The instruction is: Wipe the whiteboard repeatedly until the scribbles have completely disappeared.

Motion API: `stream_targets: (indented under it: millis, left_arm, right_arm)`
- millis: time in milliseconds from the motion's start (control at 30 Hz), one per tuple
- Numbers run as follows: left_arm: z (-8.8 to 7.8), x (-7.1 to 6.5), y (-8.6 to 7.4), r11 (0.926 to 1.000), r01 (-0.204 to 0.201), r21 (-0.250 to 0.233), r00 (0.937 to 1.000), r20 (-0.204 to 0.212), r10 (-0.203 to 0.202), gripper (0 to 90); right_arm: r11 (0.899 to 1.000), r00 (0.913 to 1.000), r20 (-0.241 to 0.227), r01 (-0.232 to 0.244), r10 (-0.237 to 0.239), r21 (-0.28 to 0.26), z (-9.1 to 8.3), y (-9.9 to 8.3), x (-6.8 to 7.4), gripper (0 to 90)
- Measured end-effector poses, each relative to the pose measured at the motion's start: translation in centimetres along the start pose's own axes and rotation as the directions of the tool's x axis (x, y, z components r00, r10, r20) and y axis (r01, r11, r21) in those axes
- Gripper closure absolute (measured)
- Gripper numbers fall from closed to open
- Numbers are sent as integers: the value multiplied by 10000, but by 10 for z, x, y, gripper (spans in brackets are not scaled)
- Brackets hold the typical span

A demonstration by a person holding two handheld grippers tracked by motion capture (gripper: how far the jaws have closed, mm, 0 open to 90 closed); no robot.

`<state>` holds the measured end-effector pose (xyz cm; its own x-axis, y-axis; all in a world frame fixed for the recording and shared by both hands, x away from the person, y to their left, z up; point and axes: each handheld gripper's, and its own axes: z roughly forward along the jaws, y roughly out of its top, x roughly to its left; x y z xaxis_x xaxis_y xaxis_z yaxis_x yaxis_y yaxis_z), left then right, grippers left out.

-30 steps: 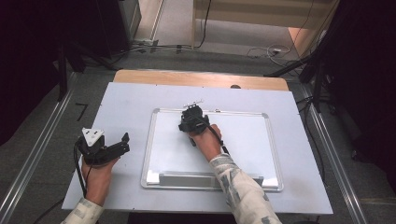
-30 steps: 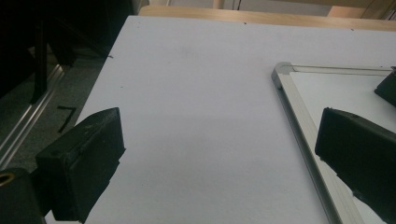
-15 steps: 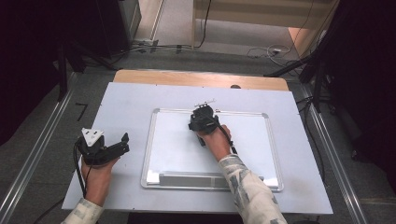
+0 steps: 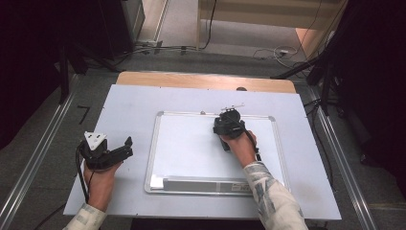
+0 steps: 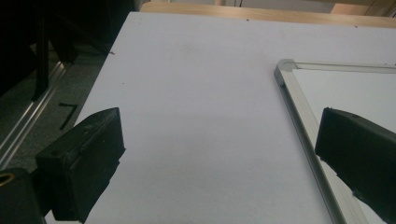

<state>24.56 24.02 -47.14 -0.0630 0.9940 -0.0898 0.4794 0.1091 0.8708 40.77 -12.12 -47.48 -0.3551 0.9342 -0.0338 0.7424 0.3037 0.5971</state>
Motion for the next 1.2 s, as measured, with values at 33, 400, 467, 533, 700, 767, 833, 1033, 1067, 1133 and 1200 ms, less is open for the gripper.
stream_targets:
  millis: [33, 400, 467, 533, 700, 767, 833, 1033, 1067, 1133, 1200]
  left_arm:
    - [0, 0, 0, 10000, 4, 2, 10000, 3, -4, 16]
    - [1, 0, 0, 10000, 67, 31, 10000, -24, -67, 16]
    - [1, 1, 0, 10000, 53, 36, 10000, -6, -53, 17]
    - [1, 0, 0, 10000, 39, 40, 10000, -20, -39, 16]
    - [2, -1, 0, 10000, 17, 33, 10000, -34, -17, 16]
    - [2, -1, 0, 10000, 24, 55, 10000, -37, -23, 16]
    - [2, -1, 0, 10000, 17, 57, 10000, -29, -17, 16]
    - [2, -1, -1, 10000, 7, 34, 10000, -56, -7, 16]
    - [2, -1, -1, 10000, 16, 36, 10000, -49, -16, 16]
    - [2, -1, -1, 10000, 31, 43, 10000, -41, -31, 16]
    - [3, -1, 0, 10000, 46, 69, 10000, -28, -46, 16]
  right_arm:
    - [10000, 10000, 31, -61, 61, 20, -1, -1, -4, 385]
    - [9983, 9979, 266, -581, 582, -65, -6, -9, -33, 385]
    - [9985, 9982, 269, -542, 543, -48, -7, -10, -34, 385]
    - [9989, 9985, 276, -476, 477, -33, -9, -11, -34, 385]
    - [9987, 9983, 355, -455, 463, -213, -13, -14, -37, 385]
    - [9977, 9982, 238, -541, 550, -401, -18, -12, -39, 386]
    - [9977, 9984, 224, -504, 515, -458, -24, -10, -40, 385]
    - [9963, 9980, 163, -603, 614, -615, -31, -9, -44, 385]
    - [9960, 9978, 136, -632, 642, -628, -32, -9, -45, 385]
    - [9956, 9975, 126, -684, 694, -639, -33, -9, -46, 385]
    - [9954, 9975, 102, -684, 692, -666, -34, -8, -46, 385]
